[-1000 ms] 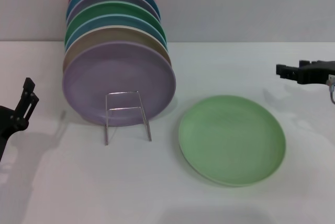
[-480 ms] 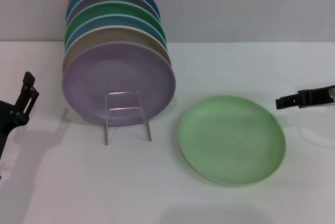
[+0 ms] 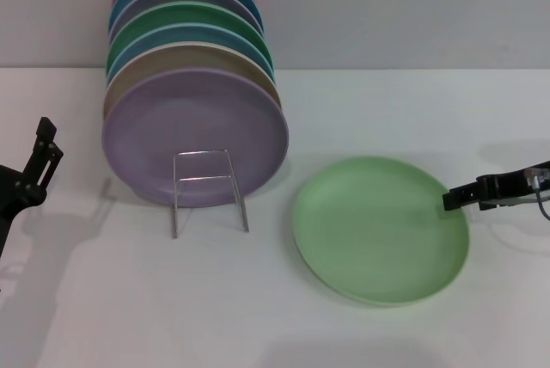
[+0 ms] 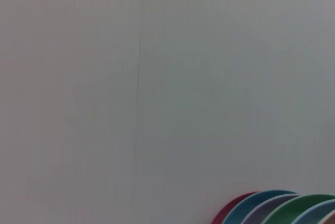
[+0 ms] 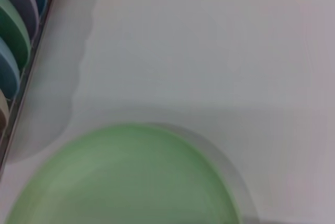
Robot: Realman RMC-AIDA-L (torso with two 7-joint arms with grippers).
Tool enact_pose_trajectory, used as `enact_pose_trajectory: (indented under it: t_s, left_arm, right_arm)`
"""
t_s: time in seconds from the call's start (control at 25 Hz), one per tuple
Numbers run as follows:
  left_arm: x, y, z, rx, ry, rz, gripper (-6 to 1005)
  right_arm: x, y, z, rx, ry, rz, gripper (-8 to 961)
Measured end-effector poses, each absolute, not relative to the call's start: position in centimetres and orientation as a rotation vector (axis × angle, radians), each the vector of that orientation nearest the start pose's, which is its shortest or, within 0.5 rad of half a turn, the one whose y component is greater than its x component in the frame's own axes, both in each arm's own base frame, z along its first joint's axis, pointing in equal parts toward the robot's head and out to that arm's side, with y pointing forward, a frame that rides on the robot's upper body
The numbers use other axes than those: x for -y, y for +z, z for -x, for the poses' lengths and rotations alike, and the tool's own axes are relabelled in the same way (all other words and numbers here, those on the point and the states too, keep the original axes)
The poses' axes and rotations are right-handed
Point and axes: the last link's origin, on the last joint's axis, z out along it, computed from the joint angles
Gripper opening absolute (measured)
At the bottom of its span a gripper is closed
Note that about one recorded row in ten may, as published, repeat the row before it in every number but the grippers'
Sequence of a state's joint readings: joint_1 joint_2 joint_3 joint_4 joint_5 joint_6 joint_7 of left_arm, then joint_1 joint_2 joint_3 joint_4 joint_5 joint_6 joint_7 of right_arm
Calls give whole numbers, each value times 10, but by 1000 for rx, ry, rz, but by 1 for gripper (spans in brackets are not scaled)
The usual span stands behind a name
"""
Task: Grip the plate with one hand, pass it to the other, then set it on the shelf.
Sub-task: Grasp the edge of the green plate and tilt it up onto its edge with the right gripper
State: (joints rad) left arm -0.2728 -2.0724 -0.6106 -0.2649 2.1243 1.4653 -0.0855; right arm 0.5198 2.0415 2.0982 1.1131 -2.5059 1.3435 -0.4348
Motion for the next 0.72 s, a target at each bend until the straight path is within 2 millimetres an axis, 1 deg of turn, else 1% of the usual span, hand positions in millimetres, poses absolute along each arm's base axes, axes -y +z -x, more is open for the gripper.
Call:
enact_pose_trajectory:
  t_s: [0.32,0.52,0.72]
  left_arm:
    - [-271,-11,318,412,-868,1525,815]
    - [-271,-11,318,412,-869,1524,815]
    - [-271,-11,318,412,-868,1523,815]
  right_arm:
    - [-373,34,-273,-1577,-65,2133,622]
    - [-375,29,-278,-1582,-104,2126,621]
    - [-376,28,-279,-1587,-111,2126,620]
